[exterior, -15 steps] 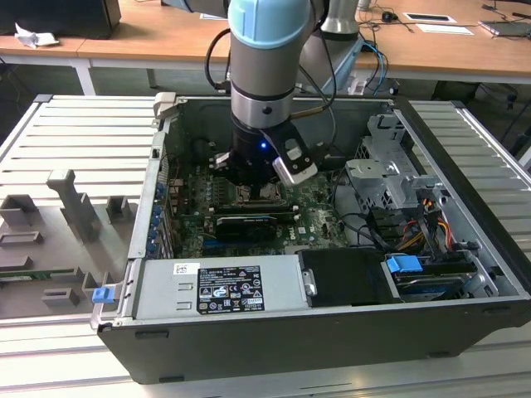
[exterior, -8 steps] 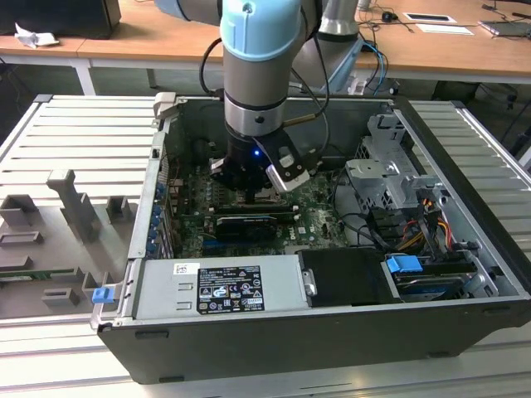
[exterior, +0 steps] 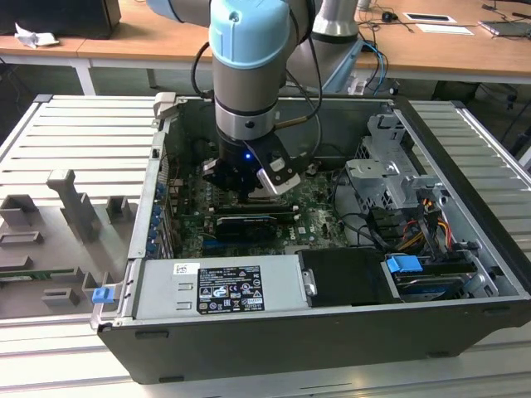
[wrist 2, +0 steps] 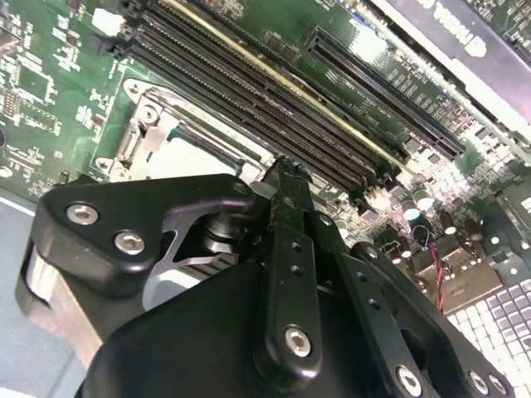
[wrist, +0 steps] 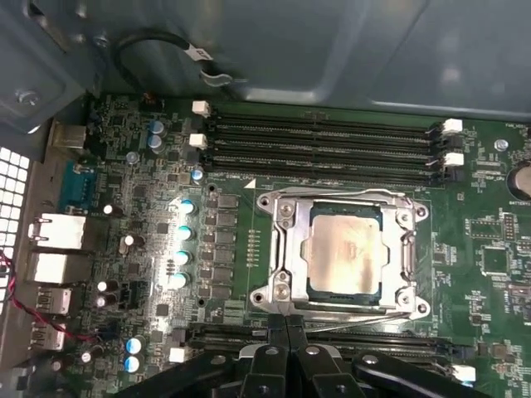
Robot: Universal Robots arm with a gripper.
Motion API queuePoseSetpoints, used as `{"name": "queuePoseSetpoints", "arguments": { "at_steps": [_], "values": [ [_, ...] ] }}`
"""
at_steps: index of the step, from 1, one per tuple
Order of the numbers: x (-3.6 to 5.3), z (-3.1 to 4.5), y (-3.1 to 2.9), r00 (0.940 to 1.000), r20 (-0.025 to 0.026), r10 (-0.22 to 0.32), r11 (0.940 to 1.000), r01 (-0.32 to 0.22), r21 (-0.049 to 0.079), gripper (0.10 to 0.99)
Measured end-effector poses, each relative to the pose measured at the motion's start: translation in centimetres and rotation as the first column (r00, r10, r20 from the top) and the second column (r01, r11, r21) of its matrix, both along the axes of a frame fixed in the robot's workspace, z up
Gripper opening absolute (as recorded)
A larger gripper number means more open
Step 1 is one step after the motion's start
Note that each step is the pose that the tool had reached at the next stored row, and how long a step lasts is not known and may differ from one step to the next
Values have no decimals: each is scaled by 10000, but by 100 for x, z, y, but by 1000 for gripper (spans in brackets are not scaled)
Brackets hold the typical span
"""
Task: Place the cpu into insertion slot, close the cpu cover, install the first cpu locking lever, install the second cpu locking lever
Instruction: 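Install the second cpu locking lever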
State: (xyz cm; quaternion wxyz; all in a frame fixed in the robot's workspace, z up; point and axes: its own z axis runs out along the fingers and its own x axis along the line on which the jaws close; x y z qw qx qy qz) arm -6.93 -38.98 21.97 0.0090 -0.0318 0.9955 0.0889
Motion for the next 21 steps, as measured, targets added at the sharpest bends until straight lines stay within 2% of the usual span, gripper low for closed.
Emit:
{"name": "queuePoseSetpoints", "arguments": {
  "at_steps": [2,6,12,14,17,19,21],
  "values": [
    [-6,-33,-4,10000,-2,1,10000,-1,27,106],
    [-15,-78,-8,10000,1,11,9998,-11,177,106],
    [-91,-98,-29,10000,4,10,9998,-10,218,106],
    [-92,-129,-30,10000,5,10,9994,-10,352,106],
    [-92,-163,-32,10000,4,10,9991,-10,419,106],
    [-92,-182,-31,10000,4,12,9980,-12,638,106],
    [-93,-196,-30,10000,5,11,9974,-11,724,106]
  ]
}}
